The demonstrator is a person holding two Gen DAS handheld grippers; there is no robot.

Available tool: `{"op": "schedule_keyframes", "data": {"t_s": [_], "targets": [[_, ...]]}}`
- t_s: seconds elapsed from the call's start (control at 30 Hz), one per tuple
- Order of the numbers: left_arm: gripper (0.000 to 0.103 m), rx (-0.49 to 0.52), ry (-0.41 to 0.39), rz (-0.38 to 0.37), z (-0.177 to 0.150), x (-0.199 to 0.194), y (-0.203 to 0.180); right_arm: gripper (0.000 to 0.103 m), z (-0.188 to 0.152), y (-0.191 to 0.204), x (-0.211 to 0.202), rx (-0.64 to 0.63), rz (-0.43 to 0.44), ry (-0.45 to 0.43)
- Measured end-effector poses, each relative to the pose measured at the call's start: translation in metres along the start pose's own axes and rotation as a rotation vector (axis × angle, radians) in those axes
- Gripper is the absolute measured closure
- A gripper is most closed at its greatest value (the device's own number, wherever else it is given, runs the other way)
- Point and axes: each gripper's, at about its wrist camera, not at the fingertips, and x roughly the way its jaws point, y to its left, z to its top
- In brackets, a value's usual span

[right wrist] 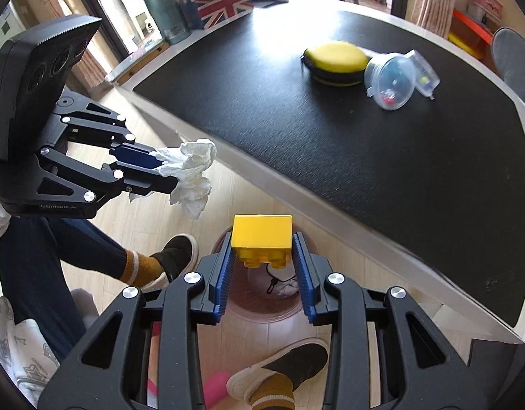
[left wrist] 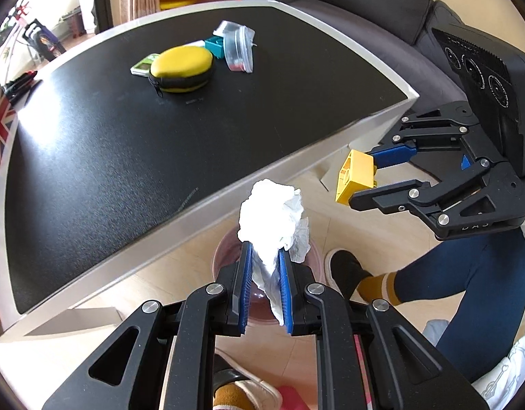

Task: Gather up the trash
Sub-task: 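Carry both items to the pink bin and open the right tool over it, then open the left tool to drop the white tissue into the pink bin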

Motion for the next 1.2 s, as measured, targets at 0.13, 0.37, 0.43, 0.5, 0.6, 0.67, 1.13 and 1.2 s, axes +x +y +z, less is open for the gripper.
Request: {"op": "schedule_keyframes", "data": {"t_s": [0.13,0.37,0.43,0.5,0.6,0.67,1.13,1.2], "targets": [[0.088,-0.002,0.008,-0.004,-0.001,0.003,0.001,0.069,0.0,0.005,0.003,-0.015,0.009,0.006],[0.088,-0.002,0.017,-0.009,-0.003,0.003,0.002,0.017,0.001,0.0,0.004,0.008,0.002,-0.011],[0.088,0.001,0.022,-0.011,-0.002,0.005,0.002,0.013,0.001,-0.002,0.004,0.016,0.002,-0.014],[0.088,0.002,0.028,-0.013,-0.002,0.007,0.002,0.009,0.001,-0.003,0.003,0.022,-0.002,-0.014],[0.088,0.005,0.037,-0.013,-0.002,0.01,0.001,0.009,0.001,-0.005,0.0,0.028,-0.006,-0.02],[0.088,0.005,0.043,-0.013,-0.001,0.011,0.002,0.009,0.001,-0.006,-0.001,0.03,-0.009,-0.026],[0.082,0.02,0.058,-0.016,0.004,0.017,-0.001,0.009,0.003,-0.012,-0.007,0.058,-0.015,-0.043],[0.051,0.019,0.055,-0.008,0.003,0.019,-0.001,0.009,0.002,-0.014,-0.008,0.061,-0.015,-0.045]]}}
